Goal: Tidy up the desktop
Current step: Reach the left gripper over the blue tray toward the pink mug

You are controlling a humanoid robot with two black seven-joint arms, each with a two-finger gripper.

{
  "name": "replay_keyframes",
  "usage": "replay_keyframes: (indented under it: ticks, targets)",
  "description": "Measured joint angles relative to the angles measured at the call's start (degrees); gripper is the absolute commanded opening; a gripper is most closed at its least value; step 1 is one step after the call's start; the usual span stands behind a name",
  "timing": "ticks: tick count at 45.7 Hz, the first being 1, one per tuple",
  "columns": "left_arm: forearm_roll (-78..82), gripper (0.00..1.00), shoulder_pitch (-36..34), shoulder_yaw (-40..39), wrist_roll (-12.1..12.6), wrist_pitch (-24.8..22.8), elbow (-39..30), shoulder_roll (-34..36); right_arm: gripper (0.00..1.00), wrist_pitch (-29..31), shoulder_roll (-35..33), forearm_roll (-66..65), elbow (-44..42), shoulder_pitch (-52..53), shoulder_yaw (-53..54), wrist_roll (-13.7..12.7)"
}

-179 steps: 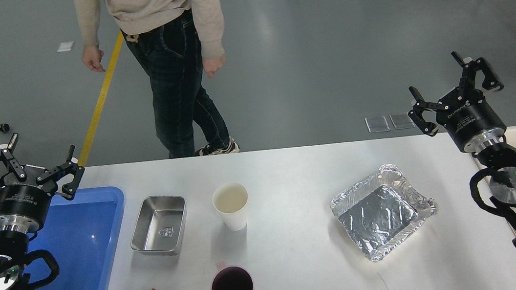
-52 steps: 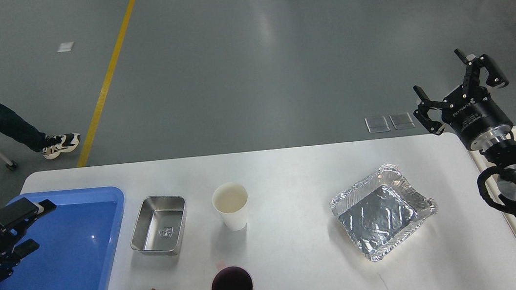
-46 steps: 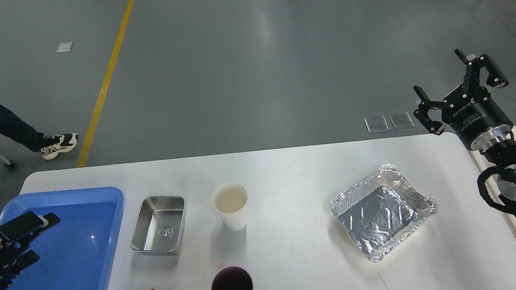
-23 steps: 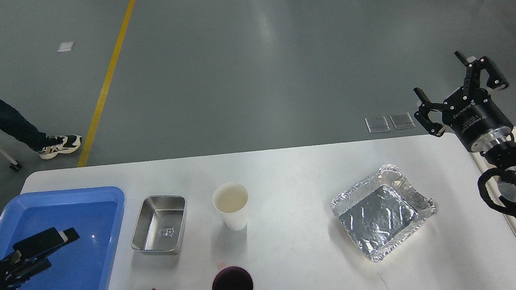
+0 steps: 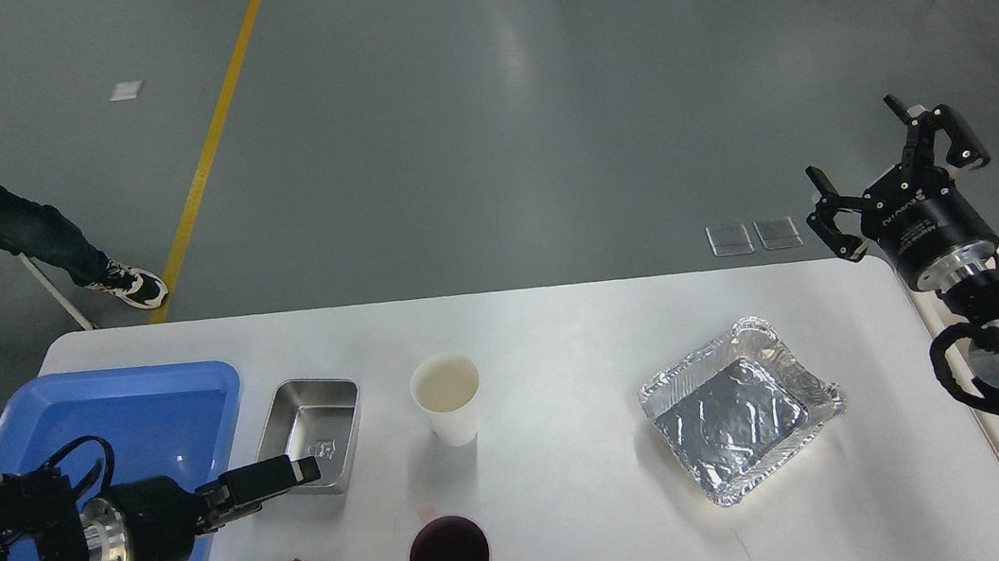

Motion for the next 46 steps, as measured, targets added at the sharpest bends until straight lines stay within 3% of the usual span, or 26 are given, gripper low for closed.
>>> replay_keyframes:
  ticks: [5, 24, 46]
  targets:
    - [0.95, 0.99, -1.37, 2.34, 1.63, 0.07, 0.98, -2.89, 1.0, -0.02, -0.03, -0.82, 0.0, -0.03, 0.0, 0.0]
    - [4.79, 0.97, -8.53, 13.17, 1.3, -0.51, 1.83, -8.04, 1.0, -0.06, -0.35, -1.07, -0.25, 0.16, 0.0, 0.14]
    - [8.16, 0.81, -9.73, 16.72, 1.35, -0.72, 4.45, -11.99, 1.0, -0.05, -0.46, -1.04, -0.15, 0.24, 0.08, 0.17]
